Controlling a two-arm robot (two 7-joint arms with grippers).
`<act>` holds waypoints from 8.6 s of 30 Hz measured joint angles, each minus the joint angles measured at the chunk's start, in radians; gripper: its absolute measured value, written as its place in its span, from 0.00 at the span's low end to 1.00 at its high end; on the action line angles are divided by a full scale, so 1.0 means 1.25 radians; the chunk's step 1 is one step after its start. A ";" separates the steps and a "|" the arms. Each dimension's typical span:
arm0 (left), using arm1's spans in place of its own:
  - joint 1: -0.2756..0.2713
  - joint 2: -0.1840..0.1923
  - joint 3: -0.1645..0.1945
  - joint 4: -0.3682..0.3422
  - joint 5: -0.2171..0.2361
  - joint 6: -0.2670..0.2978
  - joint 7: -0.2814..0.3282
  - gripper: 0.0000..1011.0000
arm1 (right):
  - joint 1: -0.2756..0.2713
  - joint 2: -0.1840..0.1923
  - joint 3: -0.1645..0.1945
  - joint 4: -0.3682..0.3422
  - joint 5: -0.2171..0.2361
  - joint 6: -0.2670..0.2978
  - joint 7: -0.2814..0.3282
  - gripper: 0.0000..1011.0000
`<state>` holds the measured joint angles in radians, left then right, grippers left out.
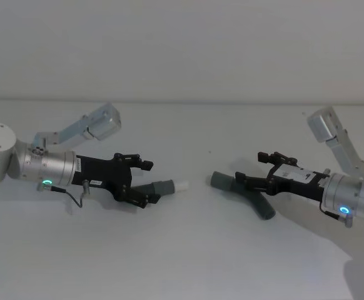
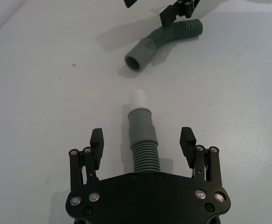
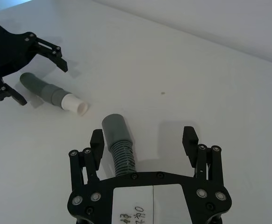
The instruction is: Use both hands to pick up one end of the pipe from the table, align the ends, and insert them.
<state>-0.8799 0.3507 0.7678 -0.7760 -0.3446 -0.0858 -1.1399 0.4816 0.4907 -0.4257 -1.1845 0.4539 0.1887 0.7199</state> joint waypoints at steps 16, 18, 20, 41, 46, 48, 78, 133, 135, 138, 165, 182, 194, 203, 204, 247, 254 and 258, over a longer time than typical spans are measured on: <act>-0.004 0.003 0.018 -0.009 -0.001 -0.002 0.001 0.99 | 0.002 0.007 -0.006 -0.024 0.012 0.061 -0.034 0.99; -0.004 0.005 0.021 -0.015 0.001 -0.001 0.003 0.99 | -0.001 0.010 -0.007 -0.028 0.013 0.065 -0.039 0.99; -0.004 0.007 0.024 -0.018 0.003 0.000 0.005 0.99 | -0.004 0.014 -0.007 -0.033 0.013 0.068 -0.041 0.99; -0.001 0.006 0.045 -0.032 0.023 0.010 0.026 0.99 | -0.019 0.041 -0.024 -0.061 0.016 0.087 -0.057 0.99; 0.000 0.005 0.045 -0.029 0.025 0.012 0.029 0.99 | -0.019 0.046 -0.032 -0.065 0.016 0.091 -0.057 0.99; 0.001 0.004 0.045 -0.027 0.025 0.013 0.030 0.99 | -0.017 0.048 -0.036 -0.067 0.015 0.091 -0.054 0.99; 0.006 0.002 0.040 -0.028 0.022 0.029 0.034 0.99 | 0.000 0.071 -0.087 -0.071 0.019 0.117 -0.009 0.99; 0.008 0.003 0.040 -0.032 0.018 0.032 0.036 0.35 | 0.001 0.076 -0.095 -0.071 0.031 0.119 -0.011 0.27; 0.008 0.003 0.040 -0.032 0.018 0.032 0.036 0.35 | 0.001 0.076 -0.095 -0.071 0.031 0.119 -0.011 0.27; 0.010 0.003 0.039 -0.034 0.017 0.029 0.037 0.35 | 0.000 0.077 -0.095 -0.072 0.031 0.115 -0.013 0.27; 0.041 0.032 -0.034 -0.155 -0.048 -0.152 0.058 0.35 | -0.018 0.112 -0.044 -0.171 0.001 -0.025 -0.079 0.27; 0.006 0.053 -0.023 -0.145 -0.039 -0.214 0.013 0.35 | 0.001 0.132 -0.053 -0.212 -0.078 -0.048 -0.107 0.27; -0.009 0.068 -0.015 -0.133 -0.016 -0.237 0.012 0.35 | 0.006 0.166 -0.077 -0.253 -0.150 -0.033 -0.110 0.27; -0.013 0.070 -0.012 -0.131 -0.006 -0.254 0.013 0.35 | 0.004 0.181 -0.080 -0.282 -0.170 -0.041 -0.100 0.27; -0.013 0.070 -0.012 -0.131 -0.006 -0.254 0.013 0.35 | 0.004 0.182 -0.080 -0.287 -0.171 -0.044 -0.097 0.27; -0.008 0.072 -0.006 -0.144 0.001 -0.274 0.017 0.35 | 0.011 0.178 -0.085 -0.347 -0.205 -0.053 -0.034 0.27; -0.008 0.073 -0.005 -0.146 0.000 -0.273 0.015 0.35 | 0.009 0.175 -0.085 -0.349 -0.207 -0.057 -0.031 0.27; -0.008 0.073 -0.005 -0.147 -0.002 -0.272 0.014 0.35 | 0.009 0.174 -0.085 -0.350 -0.208 -0.059 -0.029 0.27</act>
<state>-0.8901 0.4424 0.7620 -0.9598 -0.3466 -0.4261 -1.1227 0.4923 0.7082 -0.5313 -1.6222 0.1938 0.1155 0.6835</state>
